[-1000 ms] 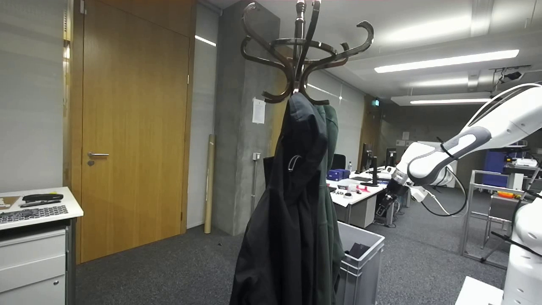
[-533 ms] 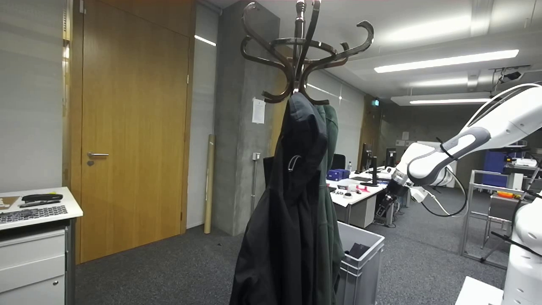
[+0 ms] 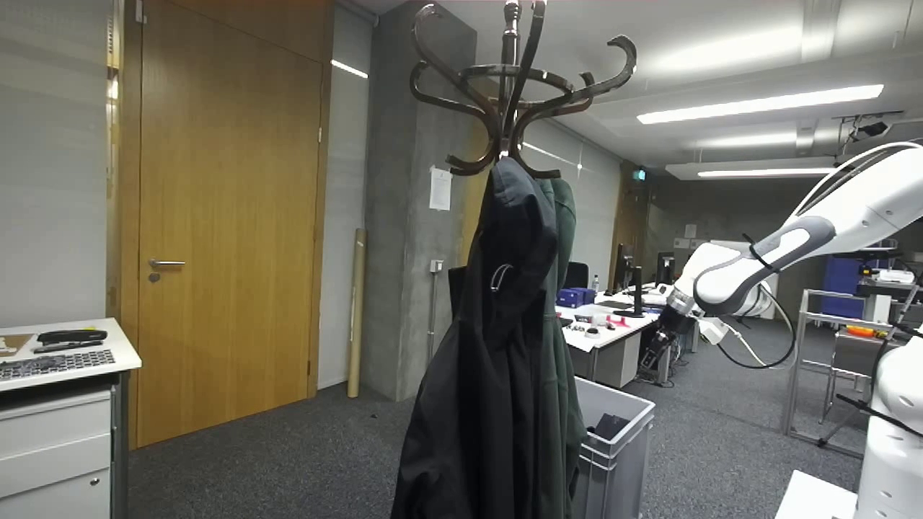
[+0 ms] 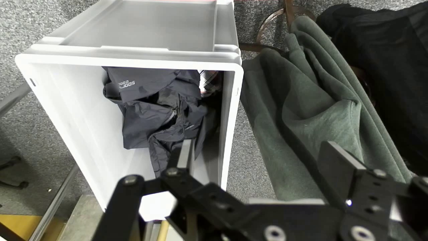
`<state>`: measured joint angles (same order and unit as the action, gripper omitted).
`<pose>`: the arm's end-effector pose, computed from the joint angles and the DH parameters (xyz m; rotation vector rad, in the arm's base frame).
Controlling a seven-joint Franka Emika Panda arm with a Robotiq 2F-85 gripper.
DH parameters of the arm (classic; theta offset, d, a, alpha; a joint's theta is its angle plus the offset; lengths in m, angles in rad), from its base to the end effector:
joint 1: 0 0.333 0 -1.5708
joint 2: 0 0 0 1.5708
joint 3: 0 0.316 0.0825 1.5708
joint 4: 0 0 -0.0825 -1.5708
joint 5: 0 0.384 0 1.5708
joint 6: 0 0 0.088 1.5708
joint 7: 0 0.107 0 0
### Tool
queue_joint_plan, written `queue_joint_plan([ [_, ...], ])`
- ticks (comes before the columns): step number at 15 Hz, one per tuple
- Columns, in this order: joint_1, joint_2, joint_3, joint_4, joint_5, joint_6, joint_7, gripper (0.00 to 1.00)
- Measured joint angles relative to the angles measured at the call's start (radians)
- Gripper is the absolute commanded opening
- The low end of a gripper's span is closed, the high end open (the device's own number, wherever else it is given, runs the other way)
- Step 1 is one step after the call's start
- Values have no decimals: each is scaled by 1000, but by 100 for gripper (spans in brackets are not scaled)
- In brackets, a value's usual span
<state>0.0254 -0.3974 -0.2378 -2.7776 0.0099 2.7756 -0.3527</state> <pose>0.3930 -0.0809 0.3662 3.0618 0.2021 0.6159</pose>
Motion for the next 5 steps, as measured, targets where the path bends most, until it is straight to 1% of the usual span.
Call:
queue_joint_plan([
  [5, 0, 0, 0, 0, 0, 0, 0, 100],
])
